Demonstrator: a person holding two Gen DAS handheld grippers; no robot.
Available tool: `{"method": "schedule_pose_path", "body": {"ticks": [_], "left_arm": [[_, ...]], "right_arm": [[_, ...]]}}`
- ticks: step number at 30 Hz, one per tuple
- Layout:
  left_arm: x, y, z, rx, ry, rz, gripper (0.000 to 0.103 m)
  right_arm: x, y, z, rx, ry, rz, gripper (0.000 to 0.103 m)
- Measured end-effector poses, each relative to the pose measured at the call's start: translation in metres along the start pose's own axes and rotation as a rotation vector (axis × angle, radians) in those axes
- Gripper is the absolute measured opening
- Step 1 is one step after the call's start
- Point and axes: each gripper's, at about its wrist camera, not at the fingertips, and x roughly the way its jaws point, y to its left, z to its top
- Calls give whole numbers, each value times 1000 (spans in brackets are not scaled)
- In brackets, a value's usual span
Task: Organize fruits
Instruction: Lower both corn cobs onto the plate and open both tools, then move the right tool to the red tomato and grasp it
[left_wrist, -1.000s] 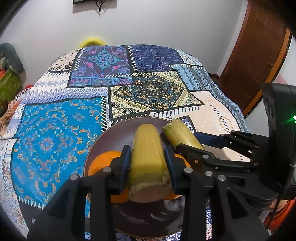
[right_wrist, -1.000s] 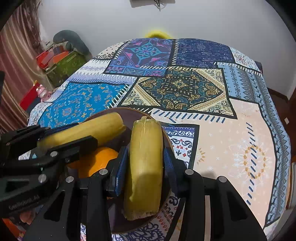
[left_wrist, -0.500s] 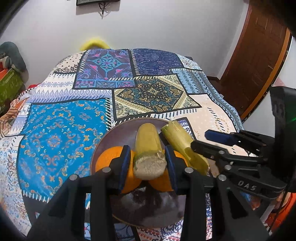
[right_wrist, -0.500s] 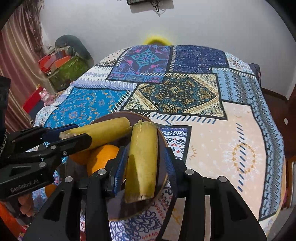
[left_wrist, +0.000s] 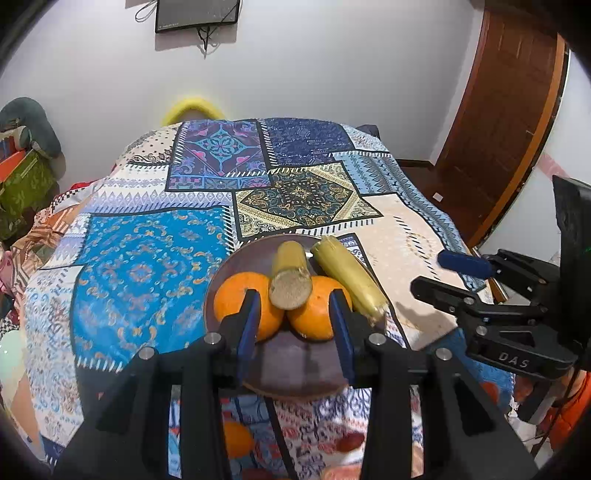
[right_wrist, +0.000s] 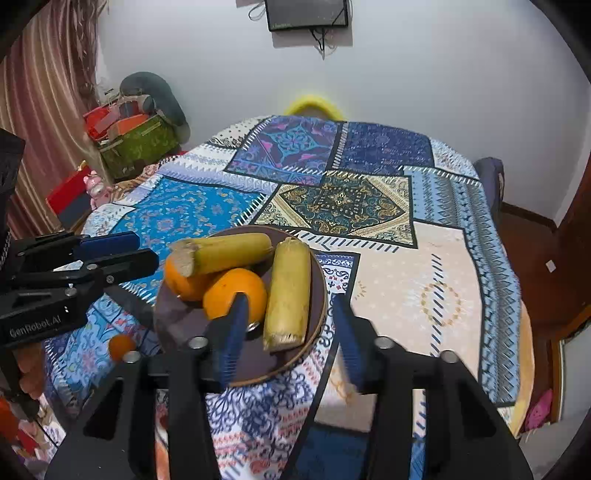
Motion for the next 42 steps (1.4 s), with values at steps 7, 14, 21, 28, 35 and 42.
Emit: {"method": "schedule_pose_path", "body": {"ticks": [7, 14, 21, 28, 35, 42], "left_arm": [[-37, 1, -24, 25, -6, 32, 48], [-58, 12, -56, 14, 39, 42, 50], [-73, 20, -84, 7, 63, 53, 55], [-77, 30, -114, -6, 124, 60, 57], [-62, 37, -144, -46, 219, 21, 59], [-46, 18, -154, 11, 242, 12, 58]], "right_arm": [[-40, 7, -16, -17, -37, -30, 58], [-67, 3, -42, -8, -21, -59, 64], [-85, -11, -78, 45, 11, -88, 64], [-85, -28, -116, 90, 75, -138, 64], [-76, -40, -150, 148, 137, -137, 64], [-61, -48, -174, 218, 189, -94, 64]]}}
